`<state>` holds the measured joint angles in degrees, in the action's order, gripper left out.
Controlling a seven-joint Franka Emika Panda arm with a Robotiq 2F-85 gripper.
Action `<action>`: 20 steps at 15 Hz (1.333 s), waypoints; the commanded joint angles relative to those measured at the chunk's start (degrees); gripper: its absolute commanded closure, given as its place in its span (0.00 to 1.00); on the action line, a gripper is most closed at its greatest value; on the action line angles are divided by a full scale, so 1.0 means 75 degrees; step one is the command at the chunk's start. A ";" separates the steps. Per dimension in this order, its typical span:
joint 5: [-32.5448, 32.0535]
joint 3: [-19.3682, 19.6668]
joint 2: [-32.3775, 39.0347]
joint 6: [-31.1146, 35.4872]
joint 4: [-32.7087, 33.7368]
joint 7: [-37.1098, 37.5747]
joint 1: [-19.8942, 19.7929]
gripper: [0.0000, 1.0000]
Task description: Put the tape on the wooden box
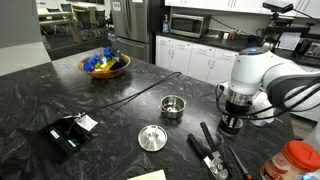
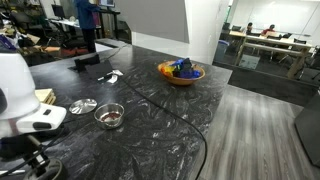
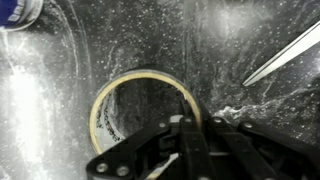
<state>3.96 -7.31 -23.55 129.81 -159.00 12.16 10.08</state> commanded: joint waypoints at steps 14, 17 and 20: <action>0.0208 -0.0203 -0.0146 0.0347 0.2469 -0.2439 0.1367 0.98; 0.0837 -0.0162 0.1124 0.0851 0.3280 -0.3612 0.1789 0.98; 0.1623 -0.0292 0.2412 0.0935 0.4180 -0.5040 0.1933 0.98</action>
<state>11.33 -9.37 -12.81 137.42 -134.26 -16.28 23.82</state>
